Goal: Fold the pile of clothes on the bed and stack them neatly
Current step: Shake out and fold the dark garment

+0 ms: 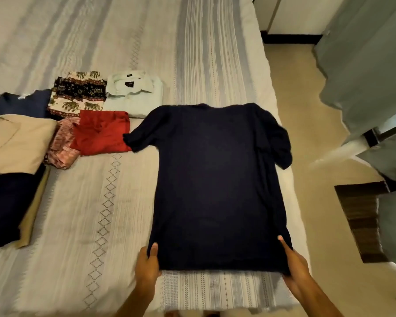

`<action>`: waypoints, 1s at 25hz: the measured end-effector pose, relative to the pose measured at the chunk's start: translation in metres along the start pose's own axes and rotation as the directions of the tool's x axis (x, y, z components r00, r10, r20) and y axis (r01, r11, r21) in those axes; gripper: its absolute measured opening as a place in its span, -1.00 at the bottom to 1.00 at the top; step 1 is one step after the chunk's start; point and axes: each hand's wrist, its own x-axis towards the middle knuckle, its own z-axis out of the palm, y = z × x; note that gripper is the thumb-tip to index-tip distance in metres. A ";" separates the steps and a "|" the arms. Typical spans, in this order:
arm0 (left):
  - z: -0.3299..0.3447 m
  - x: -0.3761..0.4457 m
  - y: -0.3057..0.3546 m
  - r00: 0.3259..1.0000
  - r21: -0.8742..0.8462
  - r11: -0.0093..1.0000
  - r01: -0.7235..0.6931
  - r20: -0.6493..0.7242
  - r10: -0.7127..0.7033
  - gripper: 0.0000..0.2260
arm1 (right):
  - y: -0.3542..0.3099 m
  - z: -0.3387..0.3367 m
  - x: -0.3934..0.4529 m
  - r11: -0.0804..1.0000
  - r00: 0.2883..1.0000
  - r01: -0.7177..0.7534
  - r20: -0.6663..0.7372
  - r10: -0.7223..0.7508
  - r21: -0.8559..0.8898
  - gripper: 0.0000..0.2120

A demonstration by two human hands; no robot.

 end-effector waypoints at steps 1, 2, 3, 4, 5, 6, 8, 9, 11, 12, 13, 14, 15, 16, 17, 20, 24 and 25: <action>-0.014 -0.020 -0.003 0.998 -0.018 0.999 0.049 0.029 -0.049 -0.67 | -0.008 -0.012 -0.018 0.999 0.999 -0.031 0.013 0.030 0.042 -0.58; -0.029 -0.044 0.002 0.995 -0.052 0.995 0.080 0.059 -0.077 -0.64 | -0.020 -0.025 -0.040 0.996 0.998 -0.054 0.043 0.051 0.069 -0.61; -0.044 -0.067 0.010 0.992 -0.094 0.991 0.094 0.089 -0.086 -0.64 | -0.032 -0.036 -0.063 0.994 0.995 -0.062 0.079 0.055 0.092 -0.64; -0.060 -0.094 0.025 0.990 -0.135 0.985 0.103 0.115 -0.088 -0.65 | -0.047 -0.047 -0.088 0.991 0.992 -0.060 0.120 0.046 0.119 -0.66; -0.076 -0.128 0.049 0.985 -0.165 0.981 0.102 0.154 -0.077 -0.67 | -0.070 -0.061 -0.117 0.991 0.989 -0.045 0.144 0.027 0.125 -0.66; -0.089 -0.158 0.073 0.980 -0.202 0.975 0.094 0.191 -0.055 -0.71 | -0.093 -0.071 -0.142 0.994 0.988 -0.022 0.155 0.005 0.106 -0.67; -0.116 -0.227 0.133 0.961 -0.302 0.952 0.045 0.272 0.041 -0.83 | -0.149 -0.092 -0.206 0.998 0.984 0.067 0.161 -0.069 0.018 -0.72; -0.132 -0.258 0.169 0.940 -0.371 0.929 0.012 0.320 0.115 -0.88 | -0.183 -0.098 -0.238 0.990 0.975 0.136 0.181 -0.127 -0.040 -0.72; -0.153 -0.298 0.245 0.900 -0.435 0.896 -0.092 0.349 0.262 -0.92 | -0.253 -0.101 -0.296 0.903 0.909 0.401 0.193 -0.370 -0.153 -0.81; -0.157 -0.314 0.283 0.884 -0.433 0.889 -0.152 0.342 0.318 -0.88 | -0.287 -0.098 -0.318 0.837 0.854 0.515 0.188 -0.485 -0.186 -0.90; -0.156 -0.328 0.323 0.865 -0.440 0.874 -0.205 0.337 0.373 -0.82 | -0.323 -0.088 -0.337 0.786 0.809 0.586 0.199 -0.553 -0.197 -0.88; -0.152 -0.335 0.363 0.843 -0.458 0.854 -0.247 0.333 0.422 -0.77 | -0.360 -0.077 -0.348 0.755 0.783 0.621 0.212 -0.585 -0.210 -0.81; -0.143 -0.339 0.400 0.828 -0.487 0.825 -0.285 0.309 0.468 -0.76 | -0.396 -0.064 -0.345 0.759 0.778 0.626 0.211 -0.592 -0.178 -0.77; -0.131 -0.336 0.433 0.820 -0.505 0.797 -0.330 0.265 0.507 -0.77 | -0.428 -0.047 -0.337 0.793 0.799 0.594 0.213 -0.562 -0.136 -0.76; -0.119 -0.330 0.460 0.816 -0.515 0.775 -0.365 0.224 0.533 -0.77 | -0.455 -0.030 -0.326 0.832 0.829 0.544 0.226 -0.512 -0.109 -0.76; -0.085 -0.309 0.523 0.825 -0.551 0.749 -0.369 0.176 0.536 -0.77 | -0.513 0.017 -0.296 0.875 0.854 0.484 0.226 -0.469 -0.013 -0.68; -0.074 -0.303 0.587 0.781 -0.717 0.595 -0.364 0.114 0.614 -0.88 | -0.569 0.053 -0.300 0.843 0.785 0.513 0.309 -0.537 0.162 -0.62; -0.077 -0.308 0.601 0.772 -0.751 0.549 -0.367 0.083 0.630 -0.91 | -0.583 0.055 -0.303 0.832 0.769 0.521 0.318 -0.554 0.188 -0.62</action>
